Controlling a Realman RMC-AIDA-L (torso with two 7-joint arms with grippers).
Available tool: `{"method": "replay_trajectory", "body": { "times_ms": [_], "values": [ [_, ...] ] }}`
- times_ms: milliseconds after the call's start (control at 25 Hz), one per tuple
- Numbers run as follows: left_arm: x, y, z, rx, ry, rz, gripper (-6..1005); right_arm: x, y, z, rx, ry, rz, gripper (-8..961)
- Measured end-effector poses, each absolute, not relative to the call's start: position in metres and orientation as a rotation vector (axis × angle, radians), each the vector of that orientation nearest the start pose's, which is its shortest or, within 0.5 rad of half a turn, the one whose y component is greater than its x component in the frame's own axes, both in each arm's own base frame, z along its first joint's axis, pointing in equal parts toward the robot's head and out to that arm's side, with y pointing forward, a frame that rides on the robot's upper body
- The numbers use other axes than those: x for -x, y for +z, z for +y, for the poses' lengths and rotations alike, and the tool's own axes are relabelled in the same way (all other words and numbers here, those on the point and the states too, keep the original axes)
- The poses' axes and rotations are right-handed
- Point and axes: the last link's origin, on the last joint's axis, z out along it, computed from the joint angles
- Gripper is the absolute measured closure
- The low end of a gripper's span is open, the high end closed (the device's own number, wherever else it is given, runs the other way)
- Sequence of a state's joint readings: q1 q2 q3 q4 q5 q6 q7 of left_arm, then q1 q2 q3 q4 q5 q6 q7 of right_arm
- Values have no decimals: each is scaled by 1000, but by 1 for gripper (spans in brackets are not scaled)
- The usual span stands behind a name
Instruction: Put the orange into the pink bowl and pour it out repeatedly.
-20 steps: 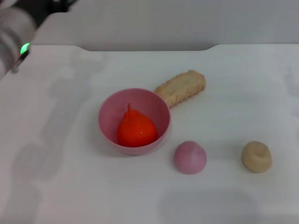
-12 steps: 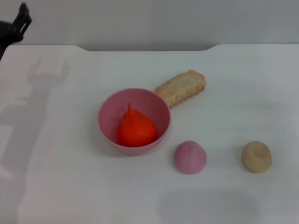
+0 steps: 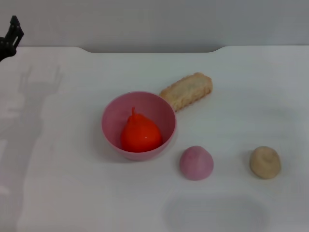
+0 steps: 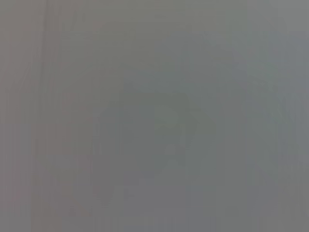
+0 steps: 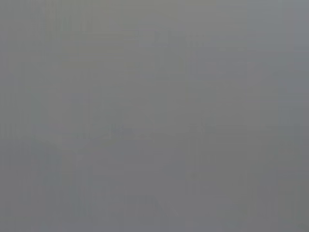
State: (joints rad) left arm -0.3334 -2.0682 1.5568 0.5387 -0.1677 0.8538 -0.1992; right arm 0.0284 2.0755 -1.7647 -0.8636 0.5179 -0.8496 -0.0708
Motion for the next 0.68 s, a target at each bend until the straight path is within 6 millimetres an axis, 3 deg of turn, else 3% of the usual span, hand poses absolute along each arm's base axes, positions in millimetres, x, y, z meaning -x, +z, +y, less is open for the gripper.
{"method": "replay_trajectory", "body": {
  "times_ms": [400,680],
  "values": [
    [307,17,373,1588,-626,-515,197,-334,48,300,1283,652,551,183],
    [310,13,373,1599,-609,-539,197,-333,47,297,1290,659,528,161]
  ]
}}
